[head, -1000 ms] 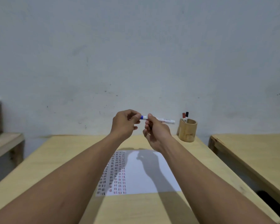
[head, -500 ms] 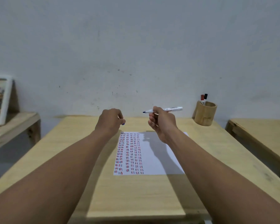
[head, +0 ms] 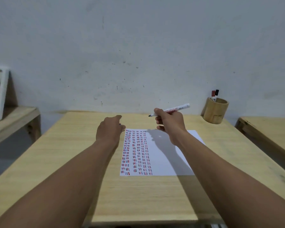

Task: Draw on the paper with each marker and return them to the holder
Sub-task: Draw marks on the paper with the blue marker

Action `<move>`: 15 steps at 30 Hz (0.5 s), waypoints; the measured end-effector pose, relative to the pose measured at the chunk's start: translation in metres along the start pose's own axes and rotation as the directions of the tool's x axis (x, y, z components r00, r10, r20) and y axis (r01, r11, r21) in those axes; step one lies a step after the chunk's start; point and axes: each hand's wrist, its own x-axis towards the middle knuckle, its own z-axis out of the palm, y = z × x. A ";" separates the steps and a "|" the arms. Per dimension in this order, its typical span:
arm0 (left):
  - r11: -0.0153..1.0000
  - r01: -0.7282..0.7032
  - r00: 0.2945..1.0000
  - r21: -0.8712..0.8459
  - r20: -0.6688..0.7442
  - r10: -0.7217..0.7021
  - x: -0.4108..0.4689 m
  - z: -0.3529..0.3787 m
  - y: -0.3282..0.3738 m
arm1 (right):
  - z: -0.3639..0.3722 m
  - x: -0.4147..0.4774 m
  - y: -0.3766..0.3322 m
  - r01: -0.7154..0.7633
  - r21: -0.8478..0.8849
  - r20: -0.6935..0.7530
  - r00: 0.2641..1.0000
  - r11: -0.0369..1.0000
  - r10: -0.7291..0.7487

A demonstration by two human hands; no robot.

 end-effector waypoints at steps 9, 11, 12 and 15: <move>0.967 0.049 0.986 0.252 0.143 -0.087 -0.034 0.004 -0.032 | 0.006 0.011 0.033 0.077 -0.448 -0.028 0.995 0.891 -0.100; 0.954 0.027 0.972 0.298 0.214 -0.095 -0.031 0.006 -0.036 | 0.009 0.015 0.038 0.087 -0.488 -0.044 0.991 0.868 -0.124; 0.952 0.014 0.970 0.307 0.228 -0.088 -0.030 0.006 -0.036 | 0.010 0.016 0.040 0.087 -0.496 -0.051 0.990 0.864 -0.129; 0.948 -0.008 0.975 0.317 0.214 -0.064 -0.030 0.009 -0.039 | 0.012 0.019 0.046 0.082 -0.497 -0.063 0.990 0.864 -0.129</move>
